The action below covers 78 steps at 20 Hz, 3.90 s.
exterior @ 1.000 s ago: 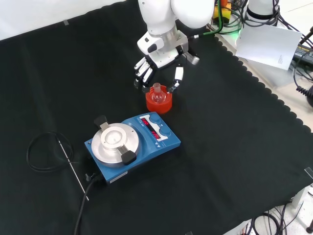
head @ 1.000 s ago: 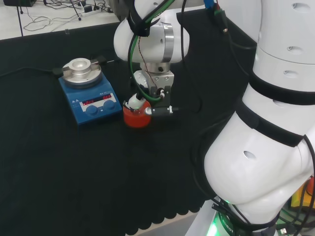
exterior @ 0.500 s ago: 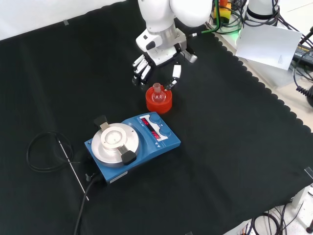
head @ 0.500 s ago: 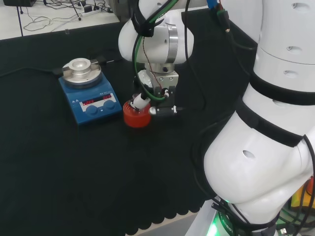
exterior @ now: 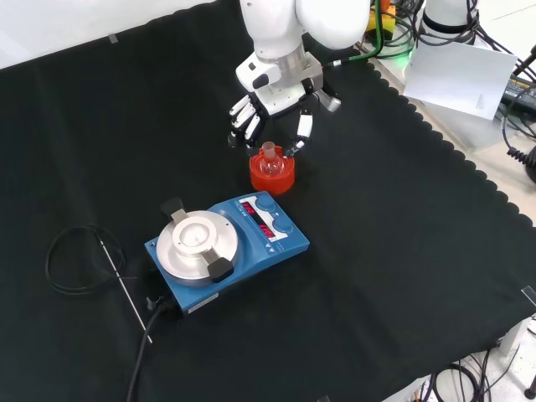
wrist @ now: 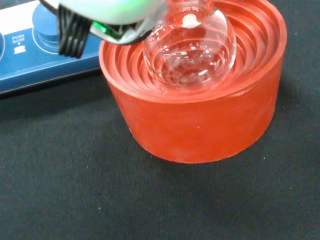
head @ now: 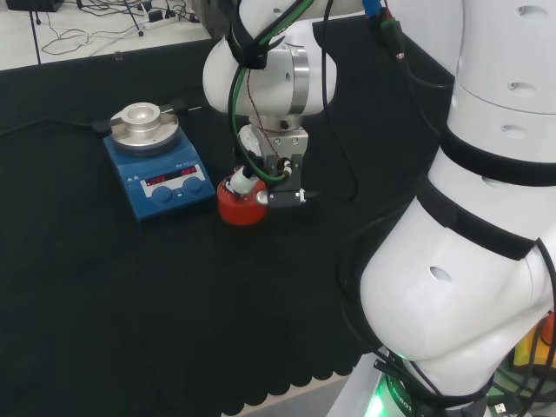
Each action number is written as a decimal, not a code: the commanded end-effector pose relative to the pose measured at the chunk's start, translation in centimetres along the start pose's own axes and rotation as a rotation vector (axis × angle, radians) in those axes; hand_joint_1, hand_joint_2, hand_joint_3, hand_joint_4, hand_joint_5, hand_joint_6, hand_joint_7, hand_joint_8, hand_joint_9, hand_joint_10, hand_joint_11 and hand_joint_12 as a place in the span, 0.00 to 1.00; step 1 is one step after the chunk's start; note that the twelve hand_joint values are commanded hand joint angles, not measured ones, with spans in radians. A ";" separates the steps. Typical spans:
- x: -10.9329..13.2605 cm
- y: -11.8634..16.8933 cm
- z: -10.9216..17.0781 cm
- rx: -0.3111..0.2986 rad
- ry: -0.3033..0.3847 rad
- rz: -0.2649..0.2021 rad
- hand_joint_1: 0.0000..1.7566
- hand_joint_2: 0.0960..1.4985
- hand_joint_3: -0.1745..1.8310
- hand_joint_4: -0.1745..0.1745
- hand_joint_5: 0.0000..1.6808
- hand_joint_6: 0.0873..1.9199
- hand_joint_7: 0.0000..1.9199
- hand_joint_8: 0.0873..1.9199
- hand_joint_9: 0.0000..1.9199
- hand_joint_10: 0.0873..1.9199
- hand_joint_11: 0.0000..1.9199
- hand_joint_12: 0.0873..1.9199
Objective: Pick up the round-bottom flask.
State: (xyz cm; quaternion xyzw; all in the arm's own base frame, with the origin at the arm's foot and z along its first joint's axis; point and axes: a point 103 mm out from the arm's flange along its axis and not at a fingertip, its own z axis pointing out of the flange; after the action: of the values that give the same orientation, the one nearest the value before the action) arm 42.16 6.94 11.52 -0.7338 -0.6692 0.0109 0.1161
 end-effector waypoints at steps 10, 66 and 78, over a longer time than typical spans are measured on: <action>-0.4 0.2 0.2 0.007 -0.015 -0.023 0.56 0.36 0.42 0.35 0.46 0.34 0.14 0.31 0.27 0.30 0.15 0.69; -2.2 0.6 -1.1 0.043 -0.060 0.010 0.53 0.33 0.42 0.33 0.36 0.35 0.08 0.32 0.22 0.32 0.12 0.70; -1.6 1.0 -0.6 0.043 -0.070 0.001 0.54 0.38 0.40 0.29 0.53 0.38 0.12 0.32 0.26 0.31 0.14 0.69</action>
State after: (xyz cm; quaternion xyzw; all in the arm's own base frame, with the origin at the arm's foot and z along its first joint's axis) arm 42.96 5.02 11.85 -0.7318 -0.6713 0.0486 0.1068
